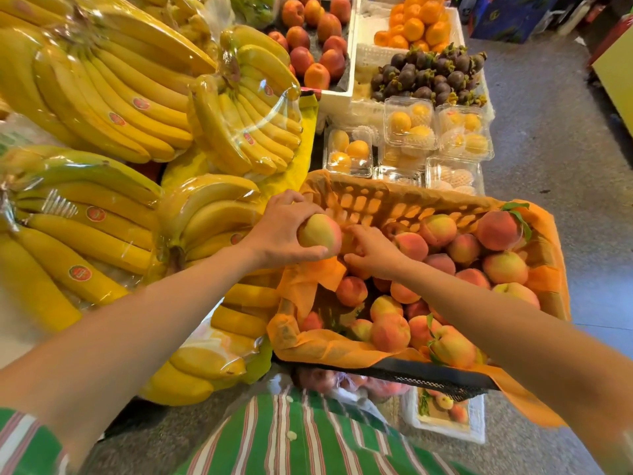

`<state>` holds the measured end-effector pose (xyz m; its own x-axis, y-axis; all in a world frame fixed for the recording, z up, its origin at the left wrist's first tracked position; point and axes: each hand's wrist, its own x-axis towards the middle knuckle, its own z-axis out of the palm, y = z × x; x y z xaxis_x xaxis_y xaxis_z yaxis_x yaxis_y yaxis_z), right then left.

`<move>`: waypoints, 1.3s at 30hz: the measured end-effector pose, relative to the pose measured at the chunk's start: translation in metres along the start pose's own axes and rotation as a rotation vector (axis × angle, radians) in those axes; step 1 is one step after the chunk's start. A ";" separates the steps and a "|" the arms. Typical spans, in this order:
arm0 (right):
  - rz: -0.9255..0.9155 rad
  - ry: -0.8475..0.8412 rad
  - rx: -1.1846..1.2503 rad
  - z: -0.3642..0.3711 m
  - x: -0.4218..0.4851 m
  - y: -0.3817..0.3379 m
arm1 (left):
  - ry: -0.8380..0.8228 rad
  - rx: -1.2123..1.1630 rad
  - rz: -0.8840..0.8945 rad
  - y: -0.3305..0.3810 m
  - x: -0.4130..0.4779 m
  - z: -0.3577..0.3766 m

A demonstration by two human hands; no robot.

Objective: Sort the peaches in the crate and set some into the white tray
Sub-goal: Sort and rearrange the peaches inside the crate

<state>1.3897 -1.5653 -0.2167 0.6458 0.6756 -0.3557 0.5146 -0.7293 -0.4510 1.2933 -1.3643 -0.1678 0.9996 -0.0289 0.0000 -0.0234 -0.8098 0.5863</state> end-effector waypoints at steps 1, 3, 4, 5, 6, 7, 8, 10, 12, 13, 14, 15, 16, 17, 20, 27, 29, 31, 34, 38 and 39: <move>0.018 0.025 -0.077 0.002 0.005 -0.001 | 0.008 -0.018 -0.005 -0.001 -0.001 0.000; 0.046 0.051 -0.248 0.006 0.014 -0.002 | 0.011 -0.048 -0.013 0.000 -0.001 -0.001; 0.046 0.058 -0.329 0.009 0.018 -0.003 | 0.003 -0.051 -0.015 0.000 -0.001 0.000; 0.044 0.063 -0.394 0.012 0.022 -0.002 | -0.005 -0.047 -0.014 0.000 -0.001 0.000; 0.039 0.077 -0.443 0.014 0.024 -0.002 | -0.013 -0.046 -0.016 -0.001 0.000 0.001; 0.037 0.096 -0.473 0.016 0.026 -0.001 | -0.016 -0.052 -0.019 -0.001 -0.001 0.001; 0.036 0.121 -0.488 0.019 0.027 0.000 | -0.014 -0.067 -0.024 -0.001 -0.001 0.001; 0.038 0.143 -0.440 0.023 0.030 0.004 | -0.007 -0.091 -0.033 -0.001 -0.002 0.000; 0.027 0.108 -0.367 0.023 0.032 0.007 | -0.005 -0.097 -0.038 -0.001 -0.002 -0.001; 0.019 0.099 -0.346 0.023 0.033 0.009 | -0.008 -0.097 -0.037 -0.001 -0.002 -0.001; 0.007 0.103 -0.328 0.022 0.033 0.011 | -0.010 -0.097 -0.035 -0.001 -0.001 -0.001; -0.013 0.113 -0.304 0.019 0.031 0.014 | -0.010 -0.099 -0.031 -0.001 -0.001 -0.001; -0.031 0.131 -0.275 0.016 0.029 0.015 | -0.007 -0.102 -0.027 0.000 -0.001 -0.001; -0.051 0.153 -0.247 0.013 0.025 0.017 | -0.001 -0.107 -0.023 0.000 -0.001 -0.002; -0.112 0.173 -0.203 -0.001 0.011 0.017 | 0.026 -0.111 -0.004 0.003 0.002 -0.004; -0.176 0.114 0.168 -0.038 -0.034 0.018 | 0.005 -0.077 0.088 0.019 0.015 -0.002; -0.194 0.105 0.243 -0.041 -0.049 0.020 | -0.014 -0.133 0.113 0.025 0.018 0.000; -0.203 0.093 0.305 -0.042 -0.062 0.023 | -0.034 -0.135 0.149 0.031 0.021 0.003; -0.229 0.092 0.326 -0.042 -0.078 0.027 | -0.094 -0.137 0.175 0.040 0.025 0.011; -0.196 0.122 0.368 -0.042 -0.096 0.038 | -0.201 -0.121 0.151 0.053 0.029 0.015; -0.169 0.124 0.390 -0.042 -0.101 0.040 | -0.232 -0.120 0.143 0.055 0.030 0.016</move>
<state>1.3690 -1.6674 -0.1646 0.6458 0.7466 -0.1600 0.3830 -0.4980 -0.7780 1.3220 -1.4194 -0.1487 0.9553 -0.2824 -0.0875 -0.1480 -0.7130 0.6854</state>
